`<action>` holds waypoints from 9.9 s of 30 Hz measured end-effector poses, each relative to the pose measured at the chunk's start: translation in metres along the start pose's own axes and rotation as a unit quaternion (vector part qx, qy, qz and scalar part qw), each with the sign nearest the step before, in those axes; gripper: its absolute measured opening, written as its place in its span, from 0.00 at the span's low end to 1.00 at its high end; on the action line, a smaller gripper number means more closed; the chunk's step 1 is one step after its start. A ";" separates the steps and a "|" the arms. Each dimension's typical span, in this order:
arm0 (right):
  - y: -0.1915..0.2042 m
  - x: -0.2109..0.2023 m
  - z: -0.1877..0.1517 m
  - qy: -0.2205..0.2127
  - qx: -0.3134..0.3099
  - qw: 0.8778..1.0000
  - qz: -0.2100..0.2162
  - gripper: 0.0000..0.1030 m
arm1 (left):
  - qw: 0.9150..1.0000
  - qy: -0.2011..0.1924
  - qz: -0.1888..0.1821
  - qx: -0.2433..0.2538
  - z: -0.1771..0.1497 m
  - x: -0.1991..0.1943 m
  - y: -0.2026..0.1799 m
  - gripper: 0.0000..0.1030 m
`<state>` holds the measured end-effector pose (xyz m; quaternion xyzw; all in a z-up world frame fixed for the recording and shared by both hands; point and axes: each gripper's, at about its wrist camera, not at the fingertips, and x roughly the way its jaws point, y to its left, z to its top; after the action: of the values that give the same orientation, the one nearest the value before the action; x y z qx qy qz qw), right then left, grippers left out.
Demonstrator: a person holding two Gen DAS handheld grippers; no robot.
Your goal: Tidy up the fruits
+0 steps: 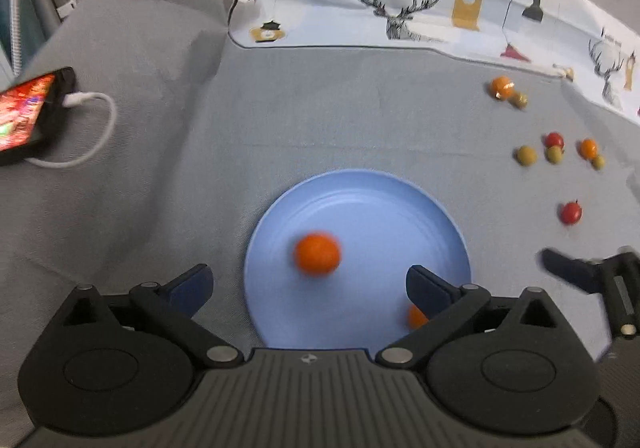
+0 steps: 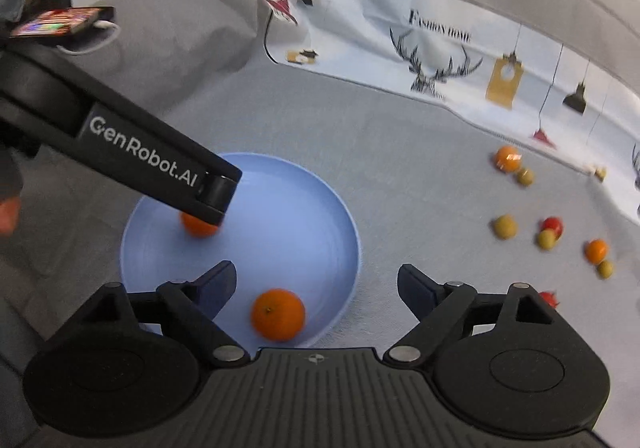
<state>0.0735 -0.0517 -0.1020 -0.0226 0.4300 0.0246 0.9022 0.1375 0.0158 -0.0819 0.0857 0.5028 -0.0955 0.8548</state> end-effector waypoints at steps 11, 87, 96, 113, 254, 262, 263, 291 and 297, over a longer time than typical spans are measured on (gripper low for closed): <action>-0.004 -0.104 -0.021 -0.038 0.051 0.998 -0.008 0.99 | 1.000 0.005 0.024 -0.020 -0.034 -0.084 0.004 1.00; -0.114 -0.086 -0.069 -0.022 0.256 0.966 -0.035 0.99 | 0.997 0.040 0.047 0.046 -0.012 -0.070 -0.088 1.00; -0.157 -0.048 -0.082 0.014 0.306 0.951 -0.050 0.99 | 0.995 0.055 0.055 0.063 0.006 -0.043 -0.113 1.00; -0.218 0.036 -0.091 0.058 0.336 0.938 -0.065 0.99 | 0.991 0.080 0.068 0.082 0.053 0.026 -0.161 1.00; -0.049 -0.057 -0.018 -0.001 0.175 0.983 0.047 0.33 | 0.999 0.024 -0.033 -0.012 -0.009 -0.040 0.001 0.29; -0.041 -0.009 -0.005 0.025 0.150 0.987 0.053 0.33 | 0.998 0.059 -0.021 -0.003 0.004 0.011 -0.005 0.29; -0.039 -0.004 -0.003 0.026 0.145 0.988 0.053 0.33 | 0.998 0.062 -0.019 -0.003 0.005 0.016 -0.005 0.29; -0.008 -0.104 -0.016 -0.035 0.098 0.995 -0.010 0.99 | 0.999 0.019 0.016 -0.023 -0.056 -0.096 0.020 1.00; -0.003 -0.151 -0.024 -0.082 0.089 0.992 -0.031 0.99 | 1.000 -0.019 0.006 -0.024 -0.066 -0.138 0.015 1.00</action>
<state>-0.0394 -0.0601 0.0002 0.0467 0.3543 -0.0401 0.9331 0.0203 0.0571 0.0083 0.0661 0.4879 -0.0796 0.8667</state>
